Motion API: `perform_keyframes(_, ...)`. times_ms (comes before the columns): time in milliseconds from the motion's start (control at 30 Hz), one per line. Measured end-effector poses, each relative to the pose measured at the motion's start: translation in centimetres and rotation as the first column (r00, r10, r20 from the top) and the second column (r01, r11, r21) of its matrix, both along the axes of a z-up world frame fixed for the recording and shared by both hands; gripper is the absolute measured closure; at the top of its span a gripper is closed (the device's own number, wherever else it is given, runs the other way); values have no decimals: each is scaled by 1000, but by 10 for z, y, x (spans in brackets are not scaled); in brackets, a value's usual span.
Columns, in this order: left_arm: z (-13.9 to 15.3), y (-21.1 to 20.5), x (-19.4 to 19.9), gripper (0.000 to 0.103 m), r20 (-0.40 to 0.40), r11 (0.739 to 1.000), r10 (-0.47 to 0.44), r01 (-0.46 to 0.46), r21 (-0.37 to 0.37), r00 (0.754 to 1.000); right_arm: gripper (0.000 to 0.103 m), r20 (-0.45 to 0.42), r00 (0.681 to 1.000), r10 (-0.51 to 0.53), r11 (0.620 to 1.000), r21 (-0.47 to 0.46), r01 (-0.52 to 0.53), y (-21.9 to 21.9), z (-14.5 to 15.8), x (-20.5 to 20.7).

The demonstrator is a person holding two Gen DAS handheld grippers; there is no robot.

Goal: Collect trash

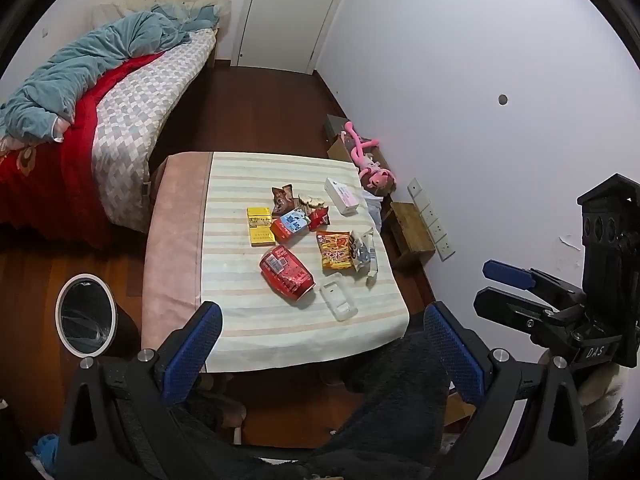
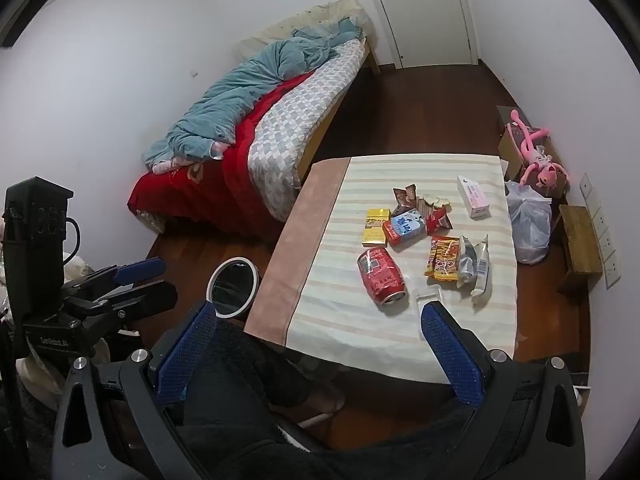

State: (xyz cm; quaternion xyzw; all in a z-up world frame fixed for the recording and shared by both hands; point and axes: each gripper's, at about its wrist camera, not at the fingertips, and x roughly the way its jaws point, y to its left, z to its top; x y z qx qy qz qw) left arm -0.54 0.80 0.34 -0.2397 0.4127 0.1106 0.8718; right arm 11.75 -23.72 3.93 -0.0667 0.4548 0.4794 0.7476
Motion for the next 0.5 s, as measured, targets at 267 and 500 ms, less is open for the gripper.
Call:
perform_keyframes(267, 0, -6, 5, 0, -12, 1000, -14, 14, 14, 1000, 0, 2, 1000, -3, 1000, 0, 3, -4, -1, 6)
perform_keyframes(500, -1, -8, 7, 0, -13, 1000, -18, 18, 18, 1000, 0, -1, 1000, -6, 1000, -4, 6, -7, -4, 10)
